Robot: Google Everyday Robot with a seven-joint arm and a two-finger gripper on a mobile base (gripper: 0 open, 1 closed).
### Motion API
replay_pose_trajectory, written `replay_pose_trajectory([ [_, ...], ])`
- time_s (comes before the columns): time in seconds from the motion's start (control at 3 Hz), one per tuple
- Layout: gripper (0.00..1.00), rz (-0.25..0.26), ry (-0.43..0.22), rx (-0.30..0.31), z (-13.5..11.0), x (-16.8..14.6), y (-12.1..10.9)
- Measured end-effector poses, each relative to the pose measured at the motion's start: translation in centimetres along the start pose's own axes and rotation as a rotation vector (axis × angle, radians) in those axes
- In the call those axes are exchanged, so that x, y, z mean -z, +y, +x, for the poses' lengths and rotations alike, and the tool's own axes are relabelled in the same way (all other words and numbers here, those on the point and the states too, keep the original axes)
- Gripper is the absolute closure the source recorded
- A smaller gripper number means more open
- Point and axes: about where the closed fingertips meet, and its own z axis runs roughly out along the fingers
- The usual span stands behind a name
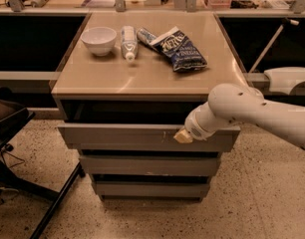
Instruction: Open top drawer
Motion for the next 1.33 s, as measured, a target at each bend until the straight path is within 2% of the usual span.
replay_pose_trajectory([
  [1.33,1.0,0.011,0.029,0.027,2.1,1.7,1.3],
])
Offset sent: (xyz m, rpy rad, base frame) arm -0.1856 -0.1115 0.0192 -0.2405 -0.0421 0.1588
